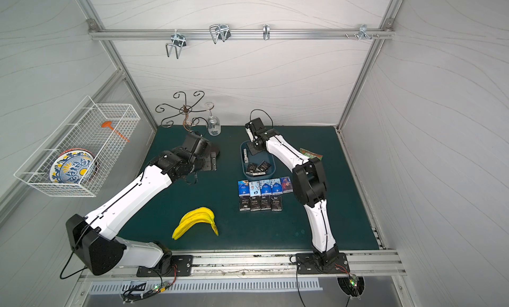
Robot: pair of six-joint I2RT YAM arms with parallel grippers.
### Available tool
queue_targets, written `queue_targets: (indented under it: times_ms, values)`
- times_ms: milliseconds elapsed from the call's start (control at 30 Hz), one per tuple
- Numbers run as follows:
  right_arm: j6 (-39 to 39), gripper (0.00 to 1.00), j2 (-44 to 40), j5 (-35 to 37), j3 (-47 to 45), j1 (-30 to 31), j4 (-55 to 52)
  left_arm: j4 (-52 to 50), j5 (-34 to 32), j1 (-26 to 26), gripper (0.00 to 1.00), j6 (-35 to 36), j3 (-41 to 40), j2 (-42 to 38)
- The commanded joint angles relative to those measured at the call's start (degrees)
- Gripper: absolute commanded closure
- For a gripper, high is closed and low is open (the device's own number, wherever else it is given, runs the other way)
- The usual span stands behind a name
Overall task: Take the pocket tissues out of the storage box
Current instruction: Pick up the pocket tissues from the storage box, then place the pocket tissues at the center of the board.
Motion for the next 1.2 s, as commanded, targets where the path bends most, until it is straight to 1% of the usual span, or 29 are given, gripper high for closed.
queue_targets:
  times_ms: [0, 100, 200, 367, 533, 633, 767, 900, 1067, 1167]
  values:
    - [4.64, 0.84, -7.71, -2.70, -4.17, -0.74, -3.68, 0.93, -0.88, 0.33, 0.12, 0.42, 2.61, 0.24]
    - [7.66, 0.84, -14.42, -1.34, -11.93, -1.66, -5.68, 1.11, -0.94, 0.33, 0.12, 0.46, 2.33, 0.33]
    - [11.90, 0.84, -22.06, -1.49, -21.37, -3.18, -6.80, 1.07, -0.84, 0.33, 0.13, 0.64, 2.42, 0.28]
    - [18.10, 0.83, -36.49, -0.57, -39.59, -3.94, -5.69, 1.22, -0.03, 0.33, 0.13, 0.50, 2.16, -0.40]
    - [22.62, 0.83, -47.09, 1.08, -52.24, -4.05, -7.92, 1.46, 0.31, 0.33, 0.13, 0.55, 1.54, -1.30]
    - [25.23, 0.82, -51.47, -0.38, -58.19, -4.04, -7.41, 1.46, 0.51, 0.33, 0.13, 0.47, 1.67, -1.38]
    - [27.81, 0.81, -53.67, -0.57, -63.48, -4.08, -5.92, 1.60, 1.25, 0.38, 0.13, 0.20, 1.72, -1.46]
    - [29.15, 0.79, -52.78, -1.39, -67.46, -4.00, -2.92, 1.55, 1.42, 0.33, 0.13, 0.08, 1.72, -1.65]
    - [29.79, 0.79, -49.80, -2.49, -69.72, -3.95, 1.08, 1.29, 1.12, 0.35, 0.13, 0.11, 2.02, -1.83]
    - [29.93, 0.74, -48.70, -2.75, -70.01, -3.94, 2.59, 1.20, 1.05, 0.33, 0.13, 0.07, 2.16, -1.85]
